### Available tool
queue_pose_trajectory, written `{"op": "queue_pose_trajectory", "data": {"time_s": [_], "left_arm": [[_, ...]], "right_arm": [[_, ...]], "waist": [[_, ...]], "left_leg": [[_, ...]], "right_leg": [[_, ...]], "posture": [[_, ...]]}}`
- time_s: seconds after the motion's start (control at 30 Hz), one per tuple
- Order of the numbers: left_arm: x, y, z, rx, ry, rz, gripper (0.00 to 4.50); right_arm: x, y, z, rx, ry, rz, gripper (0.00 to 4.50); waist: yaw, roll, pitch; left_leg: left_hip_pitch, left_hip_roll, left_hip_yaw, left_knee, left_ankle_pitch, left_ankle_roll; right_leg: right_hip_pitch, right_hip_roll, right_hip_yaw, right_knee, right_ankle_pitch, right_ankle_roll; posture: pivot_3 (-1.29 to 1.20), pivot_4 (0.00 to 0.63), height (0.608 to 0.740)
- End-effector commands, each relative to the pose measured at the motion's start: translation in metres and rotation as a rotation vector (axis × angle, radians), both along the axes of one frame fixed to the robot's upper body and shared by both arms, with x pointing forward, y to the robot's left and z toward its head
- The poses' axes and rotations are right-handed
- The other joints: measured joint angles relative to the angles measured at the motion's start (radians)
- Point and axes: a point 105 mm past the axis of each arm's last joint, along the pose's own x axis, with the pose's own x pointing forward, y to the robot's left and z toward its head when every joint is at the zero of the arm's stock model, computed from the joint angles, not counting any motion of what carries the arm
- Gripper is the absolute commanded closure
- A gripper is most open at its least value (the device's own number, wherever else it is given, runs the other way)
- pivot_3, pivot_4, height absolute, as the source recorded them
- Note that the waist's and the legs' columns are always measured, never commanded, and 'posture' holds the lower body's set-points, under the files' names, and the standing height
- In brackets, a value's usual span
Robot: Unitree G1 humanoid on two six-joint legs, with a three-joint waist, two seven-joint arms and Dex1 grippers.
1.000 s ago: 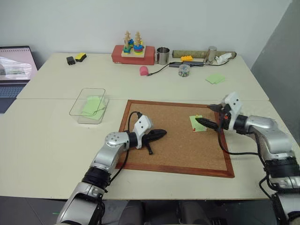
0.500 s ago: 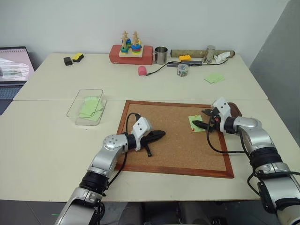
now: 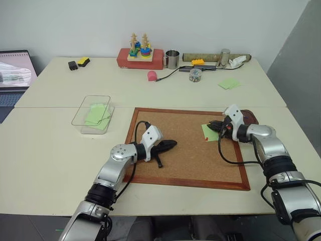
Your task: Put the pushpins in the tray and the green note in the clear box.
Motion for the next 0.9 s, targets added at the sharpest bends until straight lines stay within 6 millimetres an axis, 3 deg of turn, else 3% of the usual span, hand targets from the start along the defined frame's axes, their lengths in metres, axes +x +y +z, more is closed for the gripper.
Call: {"op": "queue_pose_trajectory", "data": {"time_s": [0.03, 0.9], "left_arm": [[-0.004, 0.005, -0.022, 0.047, 0.08, 0.026, 4.5], [-0.005, 0.001, -0.036, 0.04, 0.138, 0.072, 4.5]], "right_arm": [[0.005, -0.002, 0.017, -0.005, -0.065, 0.003, 4.47], [-0.004, -0.003, 0.058, 0.247, -0.045, -0.021, 4.47]], "waist": [[0.0, 0.0, 0.0], [0.003, 0.004, -0.002]], "left_leg": [[0.0, 0.0, 0.0, 0.0, 0.0, 0.0], [0.0, 0.0, 0.0, 0.0, 0.0, 0.0]], "right_leg": [[0.0, 0.0, 0.0, 0.0, 0.0, 0.0], [0.0, 0.0, 0.0, 0.0, 0.0, 0.0]], "posture": [[0.0, 0.15, 0.74], [0.0, 0.15, 0.74]]}}
